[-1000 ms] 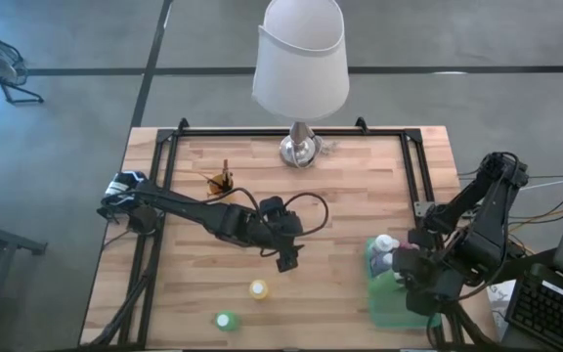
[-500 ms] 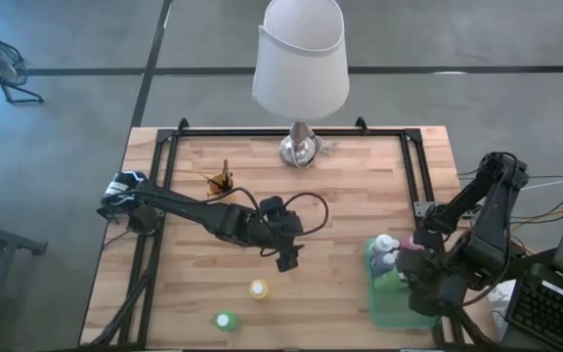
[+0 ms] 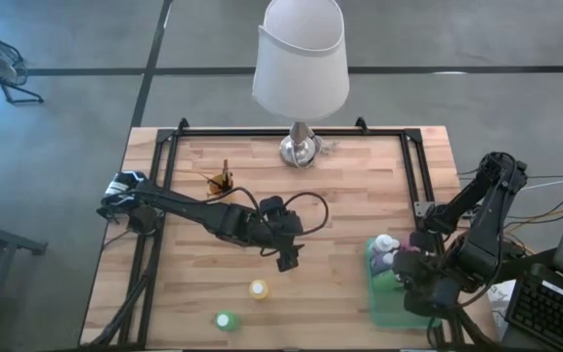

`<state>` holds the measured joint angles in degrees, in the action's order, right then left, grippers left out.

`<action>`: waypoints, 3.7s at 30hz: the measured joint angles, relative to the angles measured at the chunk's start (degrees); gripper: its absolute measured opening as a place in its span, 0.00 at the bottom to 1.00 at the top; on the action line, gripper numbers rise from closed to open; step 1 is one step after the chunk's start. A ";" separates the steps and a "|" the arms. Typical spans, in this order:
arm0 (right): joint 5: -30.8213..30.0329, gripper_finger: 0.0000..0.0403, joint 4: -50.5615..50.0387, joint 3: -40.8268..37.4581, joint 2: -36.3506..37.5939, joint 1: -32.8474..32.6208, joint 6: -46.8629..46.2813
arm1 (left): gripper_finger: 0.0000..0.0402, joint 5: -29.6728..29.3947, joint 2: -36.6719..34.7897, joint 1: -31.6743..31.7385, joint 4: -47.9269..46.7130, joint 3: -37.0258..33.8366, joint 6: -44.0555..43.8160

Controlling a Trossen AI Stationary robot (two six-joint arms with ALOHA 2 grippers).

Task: Pick & Place Paint Supplies
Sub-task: Put the green paint bottle into the green bin

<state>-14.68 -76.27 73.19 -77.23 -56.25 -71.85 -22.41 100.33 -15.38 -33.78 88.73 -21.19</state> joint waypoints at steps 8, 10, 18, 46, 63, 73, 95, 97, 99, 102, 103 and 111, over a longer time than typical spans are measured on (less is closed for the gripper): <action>-0.29 0.29 2.13 -2.26 -1.60 0.01 0.25 | 0.79 0.00 0.00 0.00 0.00 0.00 0.00; -0.30 0.29 2.22 -2.29 -2.38 0.04 0.58 | 0.79 0.00 0.00 0.00 -0.01 -0.01 0.00; -0.28 0.30 2.52 -2.38 -5.84 0.11 1.18 | 0.79 0.00 -0.02 0.01 0.00 -0.02 0.00; -2.03 0.49 -2.01 3.02 -5.67 0.52 4.98 | 0.79 0.00 -0.09 0.02 0.33 -0.02 -0.02; -23.61 0.34 -2.32 11.40 -5.64 2.64 25.95 | 0.79 -6.27 -4.13 -6.23 -6.80 -0.07 -2.80; -26.44 0.29 -0.99 11.58 -5.64 9.84 32.30 | 0.79 -13.75 -9.88 -19.69 -16.76 -0.07 -15.42; -26.90 0.39 6.68 11.56 -5.60 15.51 39.14 | 0.79 -27.87 -9.20 -55.08 -26.18 -5.09 -55.17; -27.27 0.40 6.71 11.56 -5.59 15.74 39.14 | 0.79 -27.85 -8.66 -56.66 -25.60 -6.94 -59.66; -27.34 0.42 6.76 11.56 -5.55 16.01 39.09 | 0.79 -27.82 -8.12 -57.78 -24.28 -8.83 -63.76; -27.36 0.43 6.92 11.54 -5.55 16.35 39.05 | 0.79 -27.89 -6.77 -58.74 -22.02 -11.44 -67.57; -27.36 0.44 7.13 11.54 -5.55 16.47 39.05 | 0.79 -27.91 -6.24 -58.80 -20.67 -12.30 -68.03; -27.81 0.47 8.23 11.46 -5.55 17.38 38.85 | 0.79 -27.92 -0.95 -57.79 -11.10 -17.64 -62.62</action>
<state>-42.50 -68.03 84.65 -82.78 -38.87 -32.99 -50.33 99.39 -73.17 -44.88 71.09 -83.81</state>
